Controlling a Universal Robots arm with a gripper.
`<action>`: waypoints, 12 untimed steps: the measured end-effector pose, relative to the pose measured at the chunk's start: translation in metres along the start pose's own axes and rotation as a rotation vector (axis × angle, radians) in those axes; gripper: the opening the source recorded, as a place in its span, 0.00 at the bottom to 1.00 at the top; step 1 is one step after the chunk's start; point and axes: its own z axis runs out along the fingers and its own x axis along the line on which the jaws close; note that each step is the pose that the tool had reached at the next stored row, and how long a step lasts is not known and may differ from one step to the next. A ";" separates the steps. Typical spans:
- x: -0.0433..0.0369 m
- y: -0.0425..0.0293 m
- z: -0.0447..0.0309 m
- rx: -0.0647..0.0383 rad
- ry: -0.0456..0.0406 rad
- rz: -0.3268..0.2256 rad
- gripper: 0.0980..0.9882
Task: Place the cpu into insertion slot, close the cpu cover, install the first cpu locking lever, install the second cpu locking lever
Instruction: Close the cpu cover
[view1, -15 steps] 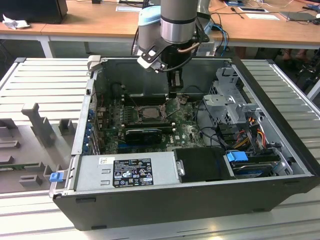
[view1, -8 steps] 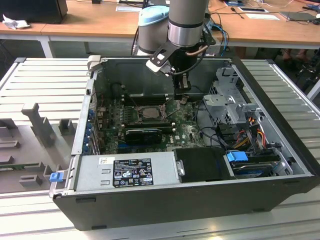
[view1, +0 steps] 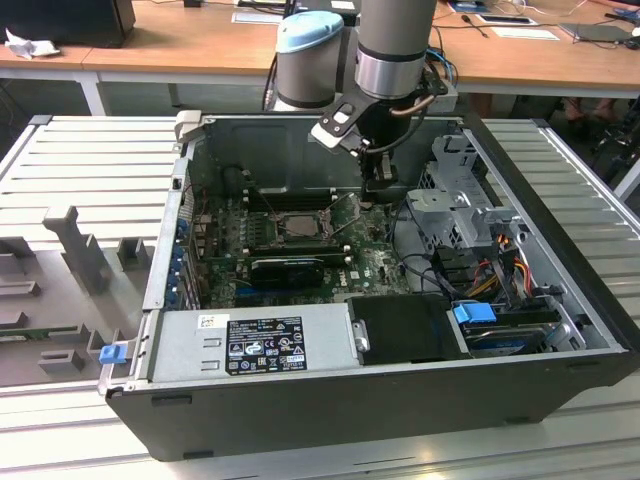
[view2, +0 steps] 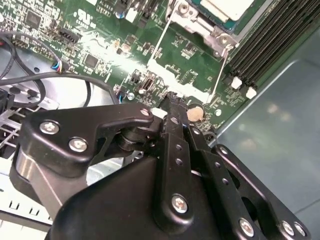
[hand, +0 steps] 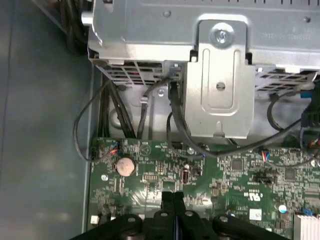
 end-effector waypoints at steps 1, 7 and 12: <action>0.0000 0.0015 0.0005 0.001 0.0002 0.000 0.01; -0.0003 0.0041 0.0091 0.014 0.0007 0.000 0.01; -0.0003 0.0040 0.0088 0.050 0.0032 0.001 0.01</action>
